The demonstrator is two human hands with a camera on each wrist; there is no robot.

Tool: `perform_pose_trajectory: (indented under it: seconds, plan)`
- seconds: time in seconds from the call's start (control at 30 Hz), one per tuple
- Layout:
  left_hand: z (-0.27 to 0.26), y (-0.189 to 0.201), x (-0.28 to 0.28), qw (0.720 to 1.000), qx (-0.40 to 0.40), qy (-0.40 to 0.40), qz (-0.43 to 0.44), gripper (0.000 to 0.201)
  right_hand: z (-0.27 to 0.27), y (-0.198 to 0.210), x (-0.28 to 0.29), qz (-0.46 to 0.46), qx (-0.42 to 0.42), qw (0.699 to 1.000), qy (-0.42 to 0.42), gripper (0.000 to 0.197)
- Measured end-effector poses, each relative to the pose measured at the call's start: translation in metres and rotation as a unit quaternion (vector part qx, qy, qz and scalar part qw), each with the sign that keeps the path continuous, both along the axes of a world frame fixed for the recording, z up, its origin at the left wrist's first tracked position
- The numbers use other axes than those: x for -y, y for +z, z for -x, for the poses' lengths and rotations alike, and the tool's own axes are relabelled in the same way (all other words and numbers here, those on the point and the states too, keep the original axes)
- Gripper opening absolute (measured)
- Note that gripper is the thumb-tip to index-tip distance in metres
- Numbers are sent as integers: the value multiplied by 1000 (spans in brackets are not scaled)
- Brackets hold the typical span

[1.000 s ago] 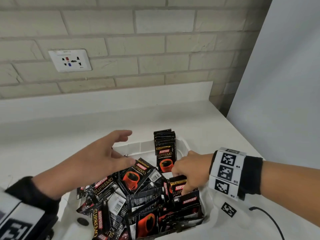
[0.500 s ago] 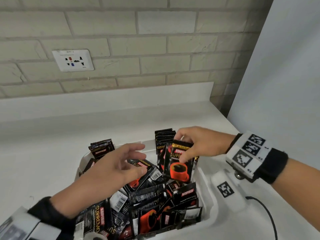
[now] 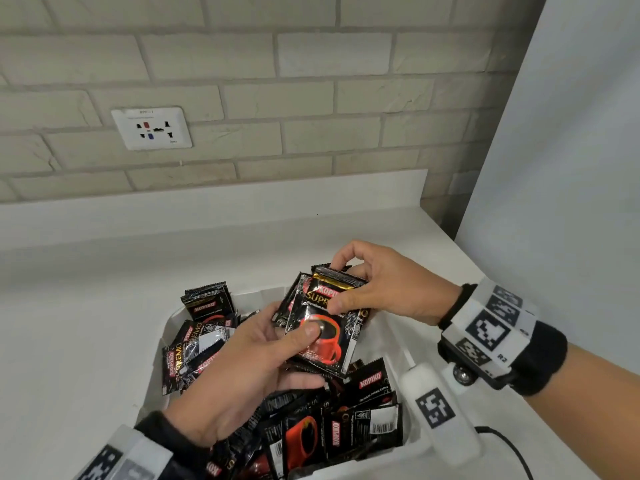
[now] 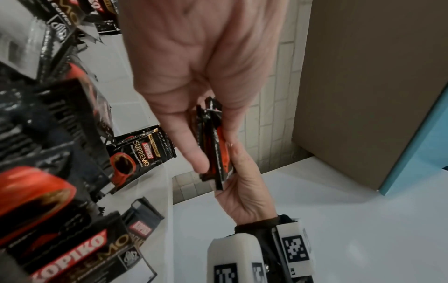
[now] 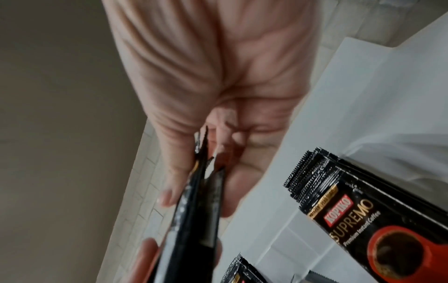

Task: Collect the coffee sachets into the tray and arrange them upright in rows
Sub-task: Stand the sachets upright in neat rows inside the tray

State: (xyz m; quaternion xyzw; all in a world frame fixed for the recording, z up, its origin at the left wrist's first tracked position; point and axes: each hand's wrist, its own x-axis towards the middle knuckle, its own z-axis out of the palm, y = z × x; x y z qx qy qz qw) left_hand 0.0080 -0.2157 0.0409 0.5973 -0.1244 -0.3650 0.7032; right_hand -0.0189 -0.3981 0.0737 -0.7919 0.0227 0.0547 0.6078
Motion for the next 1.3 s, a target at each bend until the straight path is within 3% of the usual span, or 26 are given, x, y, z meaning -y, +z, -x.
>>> perform_pose_trajectory:
  seconds: [0.17,0.37,0.57,0.7,0.83,0.93,1.07,1.13,1.23,1.3]
  plan:
    - [8,-3,-2,995,-31,81,41,40,2,-3,-4,25,44,996,-71,28]
    - [15,-5,-5,989,-105,75,70,50,5,-4,-6,-4,28,998,-64,15]
    - [19,-4,-8,983,-131,105,77,12,8,-4,-3,-78,6,994,-80,2]
    - [16,-11,-8,983,-114,131,62,20,7,-2,2,-156,16,977,-142,3]
    - [12,-12,-10,978,-108,164,66,27,7,4,19,-229,85,943,-227,3]
    - [11,-8,-10,975,-102,185,71,25,14,7,28,-228,79,954,-179,22]
    - [12,-11,-8,977,-76,180,85,28,24,-1,20,-100,-30,994,-44,30]
    - [13,-13,-5,981,-55,170,75,39,26,-8,10,-80,-48,995,-30,31]
    - [15,-14,-3,981,-25,182,57,11,26,-14,-5,-67,-48,996,-37,36]
    - [16,-12,-3,981,4,188,49,15,25,-15,-11,-48,-36,997,-54,25]
